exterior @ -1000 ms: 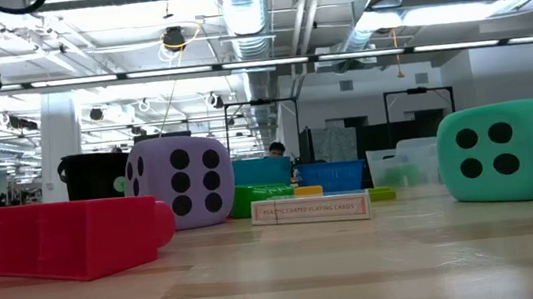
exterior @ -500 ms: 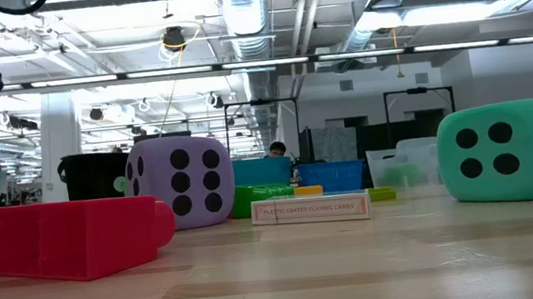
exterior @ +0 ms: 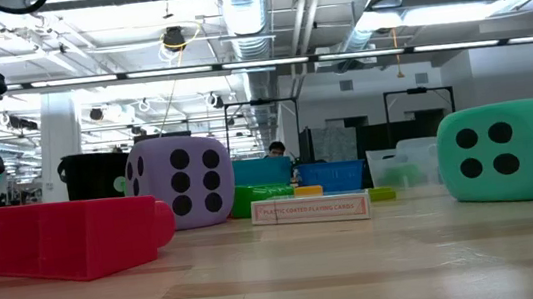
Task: Pick & Place Toys
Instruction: Put the small dark green game piece into the dark blue bin
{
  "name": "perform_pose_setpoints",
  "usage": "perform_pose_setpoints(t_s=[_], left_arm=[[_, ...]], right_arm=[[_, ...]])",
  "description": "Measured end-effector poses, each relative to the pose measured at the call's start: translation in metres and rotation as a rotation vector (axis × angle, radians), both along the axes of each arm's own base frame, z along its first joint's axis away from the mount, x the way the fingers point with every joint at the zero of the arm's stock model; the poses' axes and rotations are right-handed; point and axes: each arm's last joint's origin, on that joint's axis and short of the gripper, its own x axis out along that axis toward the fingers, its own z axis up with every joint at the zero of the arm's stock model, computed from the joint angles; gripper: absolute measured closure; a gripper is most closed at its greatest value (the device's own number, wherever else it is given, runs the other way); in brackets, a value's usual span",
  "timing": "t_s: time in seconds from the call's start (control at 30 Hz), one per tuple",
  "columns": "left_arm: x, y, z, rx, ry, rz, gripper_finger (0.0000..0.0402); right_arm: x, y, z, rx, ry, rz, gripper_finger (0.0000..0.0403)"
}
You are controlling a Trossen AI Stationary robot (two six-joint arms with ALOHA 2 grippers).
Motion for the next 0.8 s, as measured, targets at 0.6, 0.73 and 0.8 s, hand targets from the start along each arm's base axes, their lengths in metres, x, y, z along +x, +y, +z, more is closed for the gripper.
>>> perform_pose_setpoints(t_s=[0.6,0.73,0.8], left_arm=[[-0.003,0.0042,-0.0025,0.031,0.037,0.041,0.0239],[-0.0022,0.0033,-0.0018,0.02,0.027,0.042,0.0259],[-0.0012,0.0021,-0.0011,0.006,0.015,0.04,0.0255]], right_arm=[[0.0,0.0,0.0,0.002,-0.001,-0.002,0.0219],[-0.0001,0.0003,0.0,0.002,-0.001,-0.002,0.0219],[-0.0001,0.0003,0.0,0.002,-0.001,-0.002,0.0219]])
